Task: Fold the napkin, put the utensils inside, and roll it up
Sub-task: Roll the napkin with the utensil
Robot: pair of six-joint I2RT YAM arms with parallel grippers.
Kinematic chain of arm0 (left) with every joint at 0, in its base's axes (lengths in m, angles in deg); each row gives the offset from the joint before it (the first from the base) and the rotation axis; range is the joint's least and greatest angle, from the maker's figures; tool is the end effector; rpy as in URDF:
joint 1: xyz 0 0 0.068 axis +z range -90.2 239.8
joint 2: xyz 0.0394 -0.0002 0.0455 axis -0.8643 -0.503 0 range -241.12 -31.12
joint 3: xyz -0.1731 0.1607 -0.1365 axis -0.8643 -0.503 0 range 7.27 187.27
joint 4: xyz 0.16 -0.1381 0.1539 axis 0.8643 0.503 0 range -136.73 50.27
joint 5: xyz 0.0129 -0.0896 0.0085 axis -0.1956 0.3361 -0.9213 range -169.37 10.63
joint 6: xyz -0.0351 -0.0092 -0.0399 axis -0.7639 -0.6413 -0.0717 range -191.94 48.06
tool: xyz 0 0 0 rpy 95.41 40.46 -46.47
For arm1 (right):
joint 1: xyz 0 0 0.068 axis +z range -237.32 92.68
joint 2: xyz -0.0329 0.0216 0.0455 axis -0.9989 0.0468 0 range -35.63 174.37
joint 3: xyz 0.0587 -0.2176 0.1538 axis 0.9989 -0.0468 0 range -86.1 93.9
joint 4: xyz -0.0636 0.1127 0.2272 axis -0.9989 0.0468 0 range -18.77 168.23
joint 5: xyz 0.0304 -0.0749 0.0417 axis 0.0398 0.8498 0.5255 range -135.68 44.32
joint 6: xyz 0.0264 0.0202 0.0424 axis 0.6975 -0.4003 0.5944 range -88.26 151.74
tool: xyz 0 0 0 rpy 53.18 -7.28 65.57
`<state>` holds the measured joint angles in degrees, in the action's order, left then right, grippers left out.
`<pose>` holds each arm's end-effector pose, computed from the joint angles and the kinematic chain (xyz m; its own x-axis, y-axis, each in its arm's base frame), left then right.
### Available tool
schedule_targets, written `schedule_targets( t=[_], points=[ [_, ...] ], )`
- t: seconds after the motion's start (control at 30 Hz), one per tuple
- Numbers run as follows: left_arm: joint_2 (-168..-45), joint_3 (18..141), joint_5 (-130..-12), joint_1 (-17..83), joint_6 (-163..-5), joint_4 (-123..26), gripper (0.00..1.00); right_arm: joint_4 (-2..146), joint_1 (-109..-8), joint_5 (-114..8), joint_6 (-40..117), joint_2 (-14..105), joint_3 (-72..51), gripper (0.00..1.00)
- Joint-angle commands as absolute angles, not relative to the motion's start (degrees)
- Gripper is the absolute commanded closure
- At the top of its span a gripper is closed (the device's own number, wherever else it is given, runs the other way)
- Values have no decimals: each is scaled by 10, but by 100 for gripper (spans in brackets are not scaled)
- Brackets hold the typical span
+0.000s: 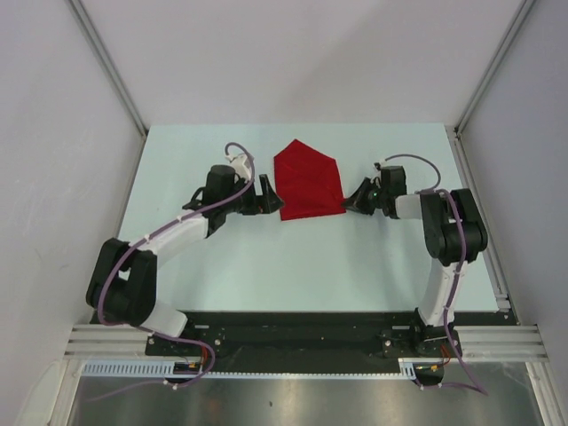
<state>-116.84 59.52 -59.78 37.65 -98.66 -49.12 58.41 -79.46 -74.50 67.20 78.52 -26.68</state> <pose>0.3009 -0.1353 0.2361 -0.7064 -0.1698 -0.6872 0.3399 0.7702 -0.5396 0.3908 0.0712 0.1189 -0.8146 0.4007 -0.4194 -0.0033 0.7199 0.6941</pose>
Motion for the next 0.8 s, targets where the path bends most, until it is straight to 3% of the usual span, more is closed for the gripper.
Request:
schedule_targets(
  t=[0.0, 0.43, 0.77],
  points=[
    [-1123, 512, -619, 379, -1011, -531, 9, 615, -746, -673, 720, 702, -361, 100],
    [-999, 299, -604, 378, -1067, -633, 19, 711, -616, -539, 825, 421, -595, 100],
    [-1011, 243, -585, 347, -1111, -699, 29, 741, -603, -506, 824, 364, -623, 100]
  ],
)
